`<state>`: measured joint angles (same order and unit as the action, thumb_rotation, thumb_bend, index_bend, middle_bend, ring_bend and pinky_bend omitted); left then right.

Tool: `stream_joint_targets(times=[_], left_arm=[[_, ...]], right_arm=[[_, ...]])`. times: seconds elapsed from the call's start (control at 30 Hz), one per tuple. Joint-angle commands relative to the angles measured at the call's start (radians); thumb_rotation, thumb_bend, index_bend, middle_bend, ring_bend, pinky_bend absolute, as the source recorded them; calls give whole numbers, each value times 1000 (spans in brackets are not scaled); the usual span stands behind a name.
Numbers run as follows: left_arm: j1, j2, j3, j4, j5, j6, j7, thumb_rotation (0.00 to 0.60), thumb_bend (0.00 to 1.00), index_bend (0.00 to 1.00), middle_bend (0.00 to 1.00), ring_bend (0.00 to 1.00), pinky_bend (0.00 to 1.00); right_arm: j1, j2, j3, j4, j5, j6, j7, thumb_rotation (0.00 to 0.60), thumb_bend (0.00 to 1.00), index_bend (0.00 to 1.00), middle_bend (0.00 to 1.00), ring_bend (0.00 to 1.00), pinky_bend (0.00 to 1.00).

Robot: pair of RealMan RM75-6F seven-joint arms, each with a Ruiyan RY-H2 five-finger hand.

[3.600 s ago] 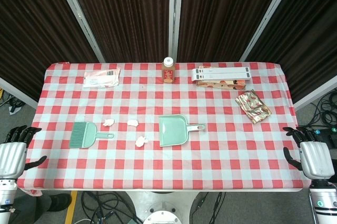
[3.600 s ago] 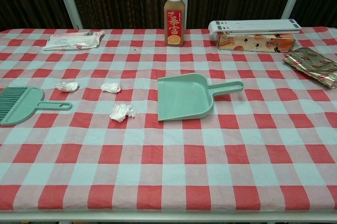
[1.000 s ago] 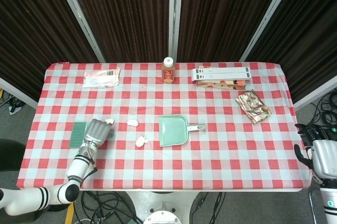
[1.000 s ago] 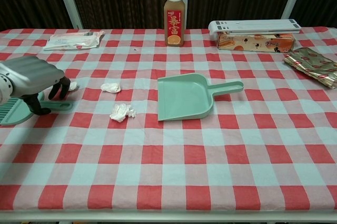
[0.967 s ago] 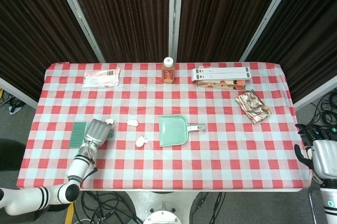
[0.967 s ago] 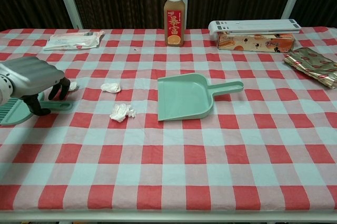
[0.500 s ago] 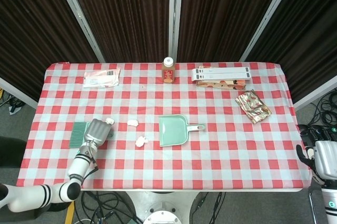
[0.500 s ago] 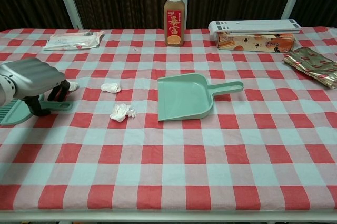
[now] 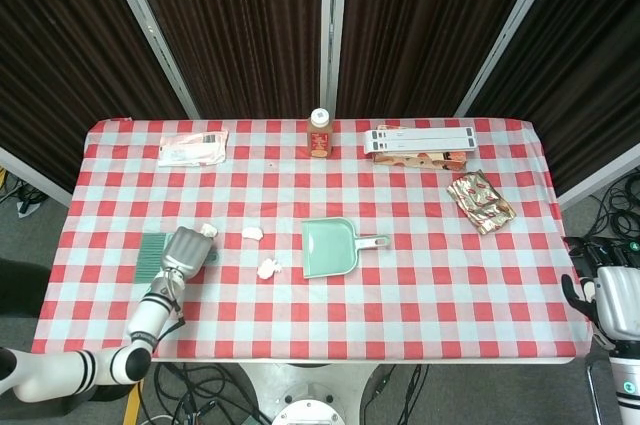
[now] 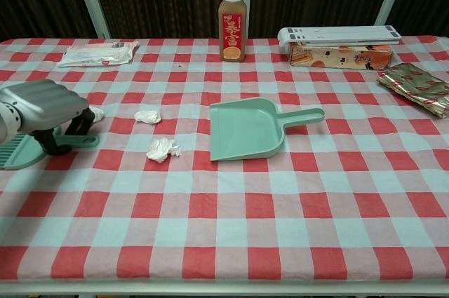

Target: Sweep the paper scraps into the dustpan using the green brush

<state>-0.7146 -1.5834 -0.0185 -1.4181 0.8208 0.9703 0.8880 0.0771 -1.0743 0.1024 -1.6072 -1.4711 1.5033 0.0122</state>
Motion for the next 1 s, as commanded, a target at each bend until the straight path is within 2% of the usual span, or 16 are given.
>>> stream_joint_targets(times=[0.03, 0.3, 0.43, 0.53, 0.7, 0.83, 1.0], left_arm=[[15, 39, 3, -37, 70, 11, -78, 600, 408, 508, 529, 756, 868], [79, 169, -8, -147, 290, 93, -353, 600, 435, 510, 529, 756, 868], [112, 214, -5, -154, 423, 133, -532, 600, 446, 520, 538, 755, 868], [127, 226, -1, -141, 489, 162, -608, 600, 450, 529, 548, 755, 868], [134, 252, -4, -143, 533, 173, -651, 600, 450, 529, 548, 753, 868], [143, 267, -5, -152, 552, 180, -661, 600, 449, 528, 548, 752, 868], [153, 282, -11, -160, 560, 187, -670, 600, 450, 528, 548, 752, 868]], right_arm=[[8, 3, -2, -7, -7, -12, -10, 600, 311, 274, 397, 201, 275], [97, -1, -10, -40, -56, -131, -74, 600, 324, 298, 402, 214, 306], [185, -36, 4, -43, -48, -251, -123, 600, 325, 299, 400, 214, 310], [262, -67, 18, -46, -31, -356, -188, 600, 305, 300, 389, 210, 308], [388, -151, 52, -31, 45, -520, -312, 600, 126, 299, 342, 151, 247], [484, -260, 82, 26, 130, -609, -423, 600, 104, 298, 336, 136, 223], [570, -388, 99, 127, 229, -661, -555, 600, 119, 300, 365, 143, 223]])
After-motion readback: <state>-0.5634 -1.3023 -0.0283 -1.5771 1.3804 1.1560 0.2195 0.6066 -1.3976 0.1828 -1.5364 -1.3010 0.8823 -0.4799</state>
